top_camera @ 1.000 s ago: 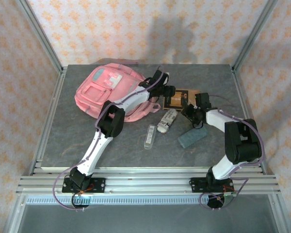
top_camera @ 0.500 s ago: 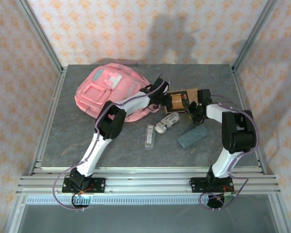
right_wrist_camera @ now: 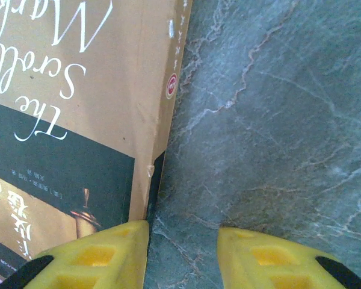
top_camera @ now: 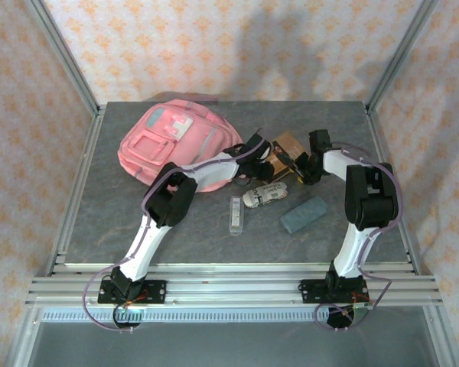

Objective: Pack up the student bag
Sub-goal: Rotate the book at the top-center of the table.

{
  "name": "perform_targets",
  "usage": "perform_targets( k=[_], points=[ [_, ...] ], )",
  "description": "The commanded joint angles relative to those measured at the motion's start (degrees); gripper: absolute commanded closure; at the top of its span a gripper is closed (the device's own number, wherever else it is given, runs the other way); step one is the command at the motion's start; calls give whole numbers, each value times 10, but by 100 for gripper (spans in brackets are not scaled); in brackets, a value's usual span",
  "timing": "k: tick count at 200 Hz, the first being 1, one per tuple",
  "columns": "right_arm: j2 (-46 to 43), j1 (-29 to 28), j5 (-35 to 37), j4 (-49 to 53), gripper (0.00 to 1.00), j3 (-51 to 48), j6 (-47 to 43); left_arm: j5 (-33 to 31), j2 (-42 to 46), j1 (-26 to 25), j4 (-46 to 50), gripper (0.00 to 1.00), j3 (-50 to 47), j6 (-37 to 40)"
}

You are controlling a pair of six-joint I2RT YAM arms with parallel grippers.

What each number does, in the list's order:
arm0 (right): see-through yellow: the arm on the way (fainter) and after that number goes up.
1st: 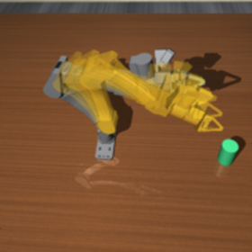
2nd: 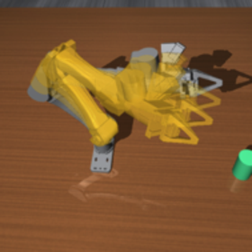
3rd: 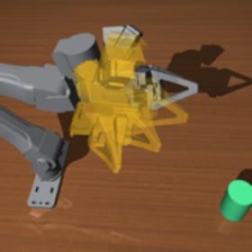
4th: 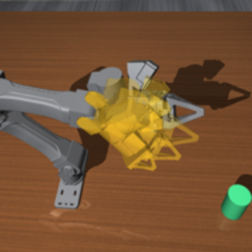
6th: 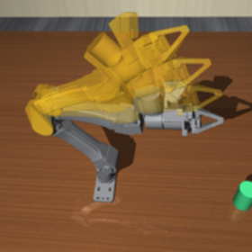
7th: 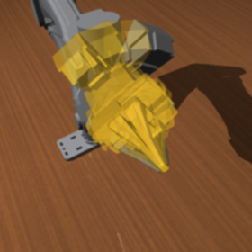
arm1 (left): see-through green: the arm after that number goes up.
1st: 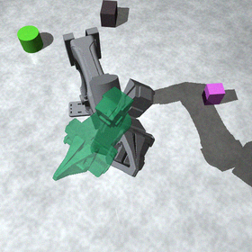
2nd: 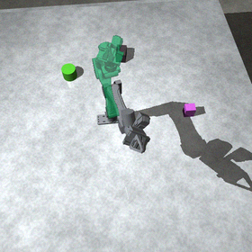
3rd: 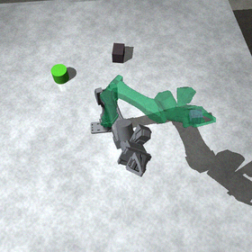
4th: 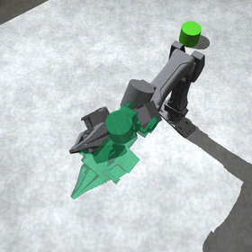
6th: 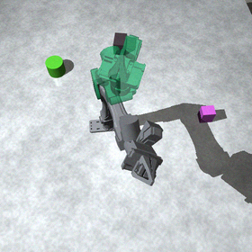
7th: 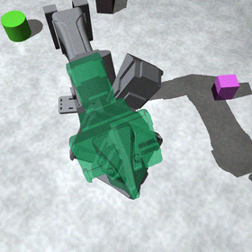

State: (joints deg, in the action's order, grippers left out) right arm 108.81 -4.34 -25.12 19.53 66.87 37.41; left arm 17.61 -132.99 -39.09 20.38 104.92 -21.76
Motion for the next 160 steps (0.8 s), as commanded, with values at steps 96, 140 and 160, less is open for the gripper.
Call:
perform_targets(
  k=[96,140,160],
  points=[
    [-1,2,-34,-254,56,-52,16,-42,-135,71,68,30,255,16],
    [10,1,-53,-276,56,-61,28,-4,-178,71,69,30,274,9],
    [21,2,-73,-302,55,-61,41,17,-183,68,75,41,273,9]
  ],
)
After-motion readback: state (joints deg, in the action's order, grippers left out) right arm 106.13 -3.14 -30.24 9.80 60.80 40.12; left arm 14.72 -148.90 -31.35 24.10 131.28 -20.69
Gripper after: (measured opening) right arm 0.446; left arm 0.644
